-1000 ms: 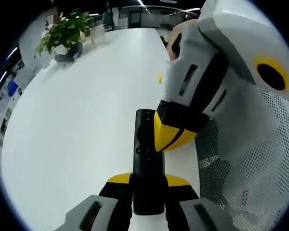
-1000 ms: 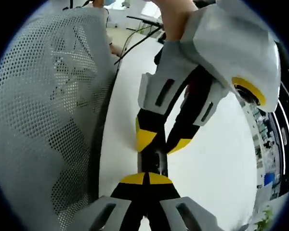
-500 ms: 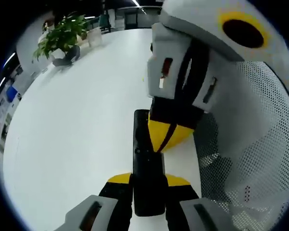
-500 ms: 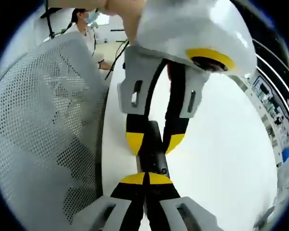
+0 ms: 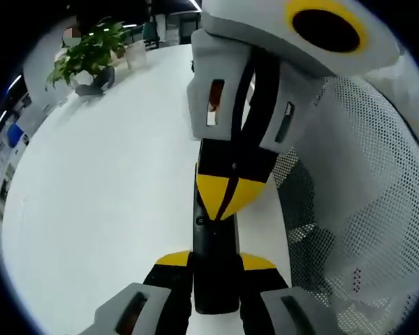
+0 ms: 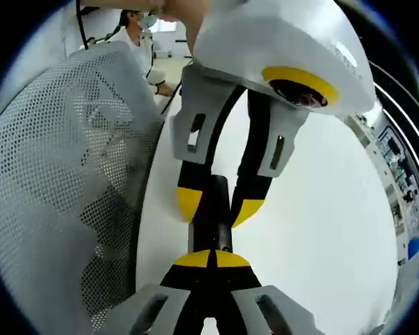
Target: Press the specified remote control buttons in sequence, fully releasing each button before pressing the next.
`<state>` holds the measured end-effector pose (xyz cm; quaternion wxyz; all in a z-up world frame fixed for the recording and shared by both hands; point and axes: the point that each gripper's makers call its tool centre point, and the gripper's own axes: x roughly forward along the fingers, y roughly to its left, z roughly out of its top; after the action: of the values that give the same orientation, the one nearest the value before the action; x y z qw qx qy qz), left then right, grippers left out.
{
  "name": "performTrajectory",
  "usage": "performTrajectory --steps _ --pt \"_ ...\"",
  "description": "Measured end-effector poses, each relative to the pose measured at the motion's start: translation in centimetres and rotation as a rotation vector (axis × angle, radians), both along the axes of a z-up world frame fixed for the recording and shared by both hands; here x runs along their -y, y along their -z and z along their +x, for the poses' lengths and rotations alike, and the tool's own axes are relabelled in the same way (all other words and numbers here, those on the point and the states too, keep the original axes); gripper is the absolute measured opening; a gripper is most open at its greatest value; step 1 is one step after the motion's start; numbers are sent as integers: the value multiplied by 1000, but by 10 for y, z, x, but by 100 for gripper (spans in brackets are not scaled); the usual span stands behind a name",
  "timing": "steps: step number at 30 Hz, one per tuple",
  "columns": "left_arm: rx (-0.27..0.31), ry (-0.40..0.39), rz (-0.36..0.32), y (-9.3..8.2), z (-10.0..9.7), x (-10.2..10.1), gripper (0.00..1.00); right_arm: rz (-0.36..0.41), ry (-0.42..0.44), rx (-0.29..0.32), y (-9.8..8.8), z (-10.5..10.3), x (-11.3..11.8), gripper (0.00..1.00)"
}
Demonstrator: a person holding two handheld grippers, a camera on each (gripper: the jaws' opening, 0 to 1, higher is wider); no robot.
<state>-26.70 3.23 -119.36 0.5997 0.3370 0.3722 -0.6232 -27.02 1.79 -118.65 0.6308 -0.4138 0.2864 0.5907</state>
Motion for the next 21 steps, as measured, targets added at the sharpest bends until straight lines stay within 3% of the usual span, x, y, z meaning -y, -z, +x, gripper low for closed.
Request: performTrajectory --steps 4,9,16,21 --pt "-7 7 7 0 -1 0 22 4 42 -33 0 2 0 0" --pt "-18 14 0 0 0 0 22 6 103 -147 0 4 -1 0" --pt "-21 -16 -11 -1 0 1 22 -18 111 -110 0 4 -5 0" --pt "-20 -20 -21 -1 0 1 22 95 209 -246 -3 5 -4 0"
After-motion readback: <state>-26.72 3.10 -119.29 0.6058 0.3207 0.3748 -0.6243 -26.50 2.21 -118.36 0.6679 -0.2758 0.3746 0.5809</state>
